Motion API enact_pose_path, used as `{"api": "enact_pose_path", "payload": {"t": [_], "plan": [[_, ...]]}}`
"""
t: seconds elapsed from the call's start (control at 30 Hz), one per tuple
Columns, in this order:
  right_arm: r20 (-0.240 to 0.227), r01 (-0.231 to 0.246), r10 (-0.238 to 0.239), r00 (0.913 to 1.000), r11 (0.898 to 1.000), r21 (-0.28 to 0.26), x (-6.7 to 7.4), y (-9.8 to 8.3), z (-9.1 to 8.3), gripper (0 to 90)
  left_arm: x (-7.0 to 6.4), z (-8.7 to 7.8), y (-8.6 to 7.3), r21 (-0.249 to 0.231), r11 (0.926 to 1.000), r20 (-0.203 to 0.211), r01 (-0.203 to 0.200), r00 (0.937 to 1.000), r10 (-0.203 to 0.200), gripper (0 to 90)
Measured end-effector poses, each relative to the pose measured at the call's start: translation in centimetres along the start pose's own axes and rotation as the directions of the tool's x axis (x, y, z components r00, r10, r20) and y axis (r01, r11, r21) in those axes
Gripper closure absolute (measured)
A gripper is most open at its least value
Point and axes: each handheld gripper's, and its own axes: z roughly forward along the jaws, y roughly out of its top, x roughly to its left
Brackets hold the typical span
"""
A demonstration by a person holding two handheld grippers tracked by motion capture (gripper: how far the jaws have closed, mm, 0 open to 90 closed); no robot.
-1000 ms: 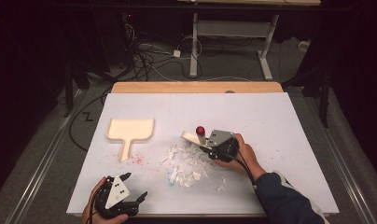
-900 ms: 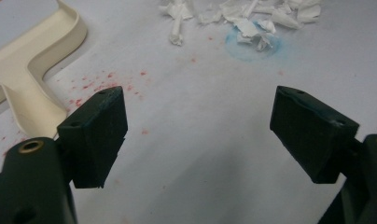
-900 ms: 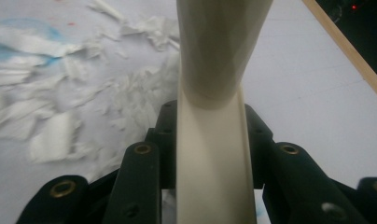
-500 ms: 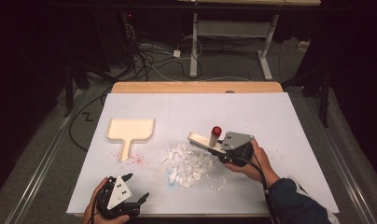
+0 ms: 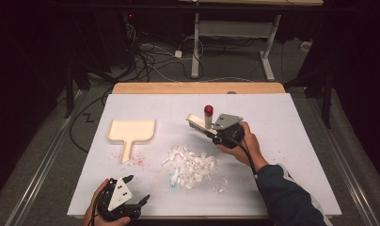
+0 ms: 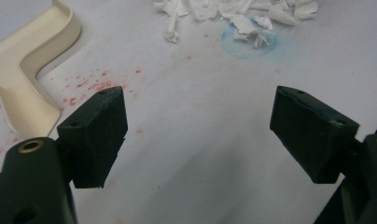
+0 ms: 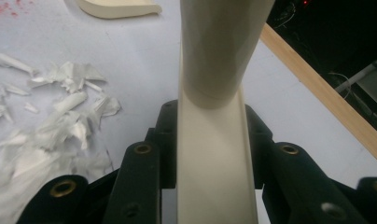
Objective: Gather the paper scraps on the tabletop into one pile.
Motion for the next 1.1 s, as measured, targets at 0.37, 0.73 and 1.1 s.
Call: {"api": "enact_pose_path", "payload": {"t": [0.37, 0.73, 1.1], "plan": [[-0.114, 0.173, -0.170, 0.9788, 0.985, 0.010, 4.0, 1.9, 3.6, 68.1, 0.0, 0.1, -0.1, 0.008, 1.0000, 0.010, 0.004, 0.9999, -0.004, 18.1], [-0.309, 0.262, -0.275, 0.9104, 0.961, -0.085, 4.9, 0.9, 1.2, 68.1, -0.2, 0.5, -0.1, 0.023, 0.9997, 0.039, -0.004, 0.9992, 0.003, 18.1], [-0.252, 0.162, -0.192, 0.9484, 0.978, -0.135, 2.7, -0.3, -3.2, 68.1, -0.3, 0.6, 0.0, 0.018, 0.9998, 0.055, 0.002, 0.9985, -0.003, 18.1]]}}
